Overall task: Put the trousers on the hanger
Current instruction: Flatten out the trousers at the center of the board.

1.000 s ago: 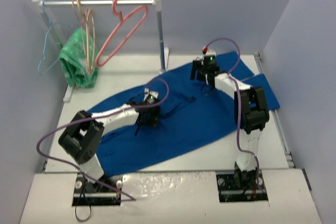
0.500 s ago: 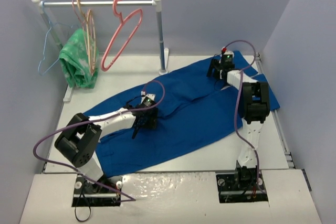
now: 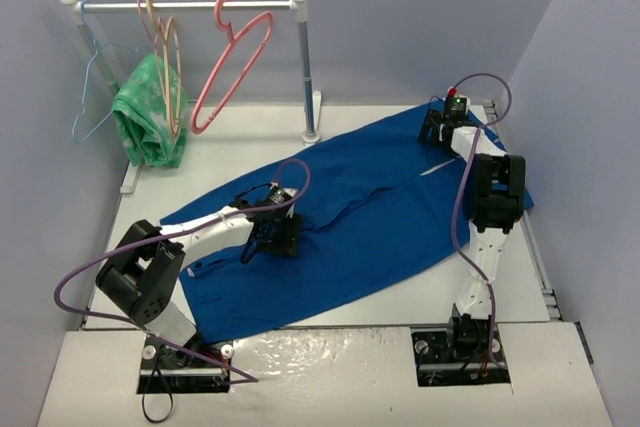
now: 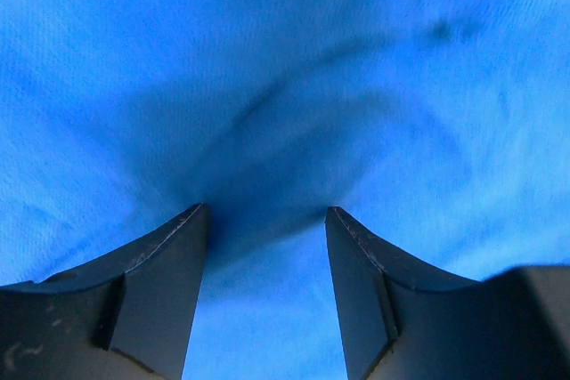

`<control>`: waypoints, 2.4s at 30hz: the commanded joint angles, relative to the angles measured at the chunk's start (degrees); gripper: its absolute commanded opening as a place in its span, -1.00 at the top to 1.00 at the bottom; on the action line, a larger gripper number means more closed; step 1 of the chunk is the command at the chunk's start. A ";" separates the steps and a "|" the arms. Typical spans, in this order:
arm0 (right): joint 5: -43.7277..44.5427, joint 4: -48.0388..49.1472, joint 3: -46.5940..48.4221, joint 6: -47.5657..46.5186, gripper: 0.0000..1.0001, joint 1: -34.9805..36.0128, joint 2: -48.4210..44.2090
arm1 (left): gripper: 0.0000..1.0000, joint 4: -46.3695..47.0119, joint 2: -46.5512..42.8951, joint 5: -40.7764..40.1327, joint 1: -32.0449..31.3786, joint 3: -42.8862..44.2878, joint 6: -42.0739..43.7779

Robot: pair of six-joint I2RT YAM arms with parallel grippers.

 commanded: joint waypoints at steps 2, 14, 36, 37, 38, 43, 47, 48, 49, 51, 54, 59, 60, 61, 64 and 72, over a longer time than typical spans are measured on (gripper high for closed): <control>3.03 -1.34 -6.01 -1.98 -0.52 5.58 -16.20 | -0.01 -9.88 -4.73 10.35 -1.08 1.67 0.94; -3.17 3.18 -15.71 -3.77 -0.51 22.51 -19.82 | 0.01 -11.23 -15.86 -6.06 1.76 5.63 0.15; 3.84 -6.76 -41.39 9.62 -0.53 28.84 -20.98 | -0.04 -6.29 -1.65 -8.89 14.15 16.58 1.45; 4.04 -6.75 -41.41 9.60 -0.53 28.84 -21.43 | -0.04 -5.85 -0.82 -8.89 14.17 17.04 1.26; 4.67 -6.52 -41.55 9.30 -0.53 28.84 -21.96 | -0.04 -5.45 0.44 -8.92 14.44 17.74 0.90; 5.30 -5.24 -36.77 6.11 -0.53 28.87 -26.51 | -0.04 -4.24 5.11 -9.60 15.36 20.21 -0.30; 6.62 -5.03 -30.32 3.83 -0.53 27.70 -29.43 | -0.04 -5.00 7.14 -11.15 16.60 20.02 -1.29; 6.90 -4.99 -27.92 3.19 -0.53 26.94 -29.75 | -0.04 -5.01 7.30 -11.56 17.02 19.53 -1.69; 6.90 -4.93 -24.84 2.50 -0.53 25.74 -29.59 | -0.04 -4.84 7.36 -12.08 17.36 18.85 -2.09; 6.21 -4.89 -21.48 1.89 -0.53 22.78 -28.29 | -0.04 -4.70 7.42 -13.30 18.24 17.35 -3.04; 6.59 -4.36 -16.98 0.87 -0.53 17.98 -24.24 | -0.04 -4.14 8.36 -13.35 19.77 15.45 -4.40; 6.19 -2.87 -12.03 0.04 -0.52 14.08 -16.75 | -0.04 -3.85 10.39 -13.46 21.92 13.74 -5.14; 5.86 -2.23 -11.51 0.04 -0.53 13.81 -15.21 | -0.04 -3.85 11.03 -13.46 22.50 13.55 -5.27; 5.55 -1.53 -11.04 0.10 -0.52 13.36 -13.99 | -0.04 -3.76 11.76 -13.46 23.05 13.46 -5.40; 4.39 -0.21 -9.80 0.54 -0.52 11.91 -10.47 | -0.04 -3.51 13.78 -13.21 24.31 13.89 -5.68; 2.96 1.85 -5.15 2.45 -0.52 8.78 -2.25 | -0.04 -5.94 21.57 -13.64 28.10 21.12 -5.26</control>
